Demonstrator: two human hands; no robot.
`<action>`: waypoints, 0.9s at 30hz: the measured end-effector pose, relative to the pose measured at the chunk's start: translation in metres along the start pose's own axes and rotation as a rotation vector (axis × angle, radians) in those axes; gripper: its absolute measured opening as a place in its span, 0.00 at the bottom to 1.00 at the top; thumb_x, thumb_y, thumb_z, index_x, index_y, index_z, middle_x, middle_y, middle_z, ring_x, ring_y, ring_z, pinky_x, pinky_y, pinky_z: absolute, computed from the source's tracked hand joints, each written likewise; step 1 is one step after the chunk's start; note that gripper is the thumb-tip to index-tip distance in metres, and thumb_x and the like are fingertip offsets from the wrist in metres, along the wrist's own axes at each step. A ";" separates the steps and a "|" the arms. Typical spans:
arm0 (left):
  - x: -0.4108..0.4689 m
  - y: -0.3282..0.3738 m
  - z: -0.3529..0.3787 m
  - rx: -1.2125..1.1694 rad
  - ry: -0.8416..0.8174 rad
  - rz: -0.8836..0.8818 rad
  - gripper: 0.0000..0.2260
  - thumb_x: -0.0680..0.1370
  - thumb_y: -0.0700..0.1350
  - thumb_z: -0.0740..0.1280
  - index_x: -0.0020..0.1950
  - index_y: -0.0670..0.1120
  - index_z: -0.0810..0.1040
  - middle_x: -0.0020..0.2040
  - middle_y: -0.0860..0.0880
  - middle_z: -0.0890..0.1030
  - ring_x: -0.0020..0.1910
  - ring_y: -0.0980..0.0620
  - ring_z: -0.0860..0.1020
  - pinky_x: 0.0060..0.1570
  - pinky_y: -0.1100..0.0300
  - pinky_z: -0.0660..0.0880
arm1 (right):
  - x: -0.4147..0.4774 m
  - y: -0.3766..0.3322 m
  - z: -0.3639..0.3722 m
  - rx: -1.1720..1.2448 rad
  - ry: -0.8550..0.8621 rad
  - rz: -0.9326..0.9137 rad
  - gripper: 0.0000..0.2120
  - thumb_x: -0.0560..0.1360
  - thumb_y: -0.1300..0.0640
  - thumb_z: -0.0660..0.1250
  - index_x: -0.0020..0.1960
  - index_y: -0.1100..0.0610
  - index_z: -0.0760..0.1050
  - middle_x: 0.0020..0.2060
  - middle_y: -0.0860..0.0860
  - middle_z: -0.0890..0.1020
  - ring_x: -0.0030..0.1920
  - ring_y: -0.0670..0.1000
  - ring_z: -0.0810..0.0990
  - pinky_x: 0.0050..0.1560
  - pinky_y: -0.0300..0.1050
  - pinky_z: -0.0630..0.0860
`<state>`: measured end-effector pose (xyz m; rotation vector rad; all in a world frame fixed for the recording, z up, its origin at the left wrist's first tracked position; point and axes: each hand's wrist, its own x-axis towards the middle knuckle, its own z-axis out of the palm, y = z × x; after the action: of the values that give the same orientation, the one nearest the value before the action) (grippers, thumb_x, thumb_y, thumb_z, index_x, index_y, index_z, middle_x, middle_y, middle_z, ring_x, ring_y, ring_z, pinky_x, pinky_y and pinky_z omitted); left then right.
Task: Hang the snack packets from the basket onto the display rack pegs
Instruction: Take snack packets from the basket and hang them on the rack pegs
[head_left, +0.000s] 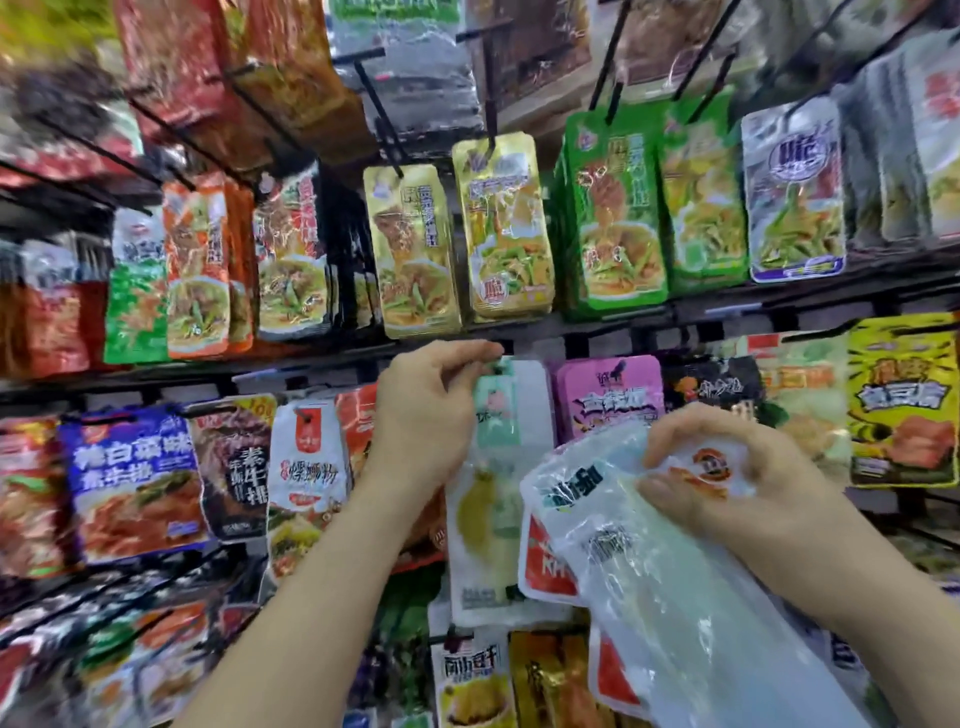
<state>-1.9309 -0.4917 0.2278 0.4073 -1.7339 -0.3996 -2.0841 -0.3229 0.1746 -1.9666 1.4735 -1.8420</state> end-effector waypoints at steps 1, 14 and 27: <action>0.000 0.000 0.001 0.020 0.009 0.016 0.09 0.78 0.36 0.66 0.51 0.45 0.85 0.44 0.56 0.84 0.43 0.66 0.80 0.48 0.69 0.76 | 0.001 0.003 -0.001 0.019 -0.006 0.004 0.04 0.66 0.52 0.72 0.38 0.49 0.77 0.38 0.56 0.78 0.36 0.48 0.74 0.36 0.29 0.68; -0.007 -0.014 0.005 0.489 -0.116 0.115 0.21 0.73 0.31 0.67 0.64 0.44 0.78 0.57 0.50 0.77 0.59 0.52 0.74 0.55 0.72 0.62 | 0.006 0.022 0.012 0.198 0.107 0.037 0.07 0.71 0.62 0.72 0.42 0.50 0.78 0.37 0.47 0.81 0.37 0.46 0.79 0.40 0.37 0.76; -0.117 0.042 -0.010 0.023 -0.275 -0.361 0.30 0.60 0.58 0.80 0.57 0.68 0.68 0.43 0.65 0.80 0.37 0.64 0.78 0.41 0.64 0.77 | -0.015 0.020 0.056 0.149 0.458 0.038 0.20 0.73 0.61 0.73 0.59 0.43 0.76 0.56 0.40 0.80 0.59 0.47 0.78 0.62 0.57 0.75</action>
<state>-1.9016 -0.3994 0.1497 0.7139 -1.9343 -0.7227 -2.0482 -0.3537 0.1359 -1.5039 1.4009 -2.4186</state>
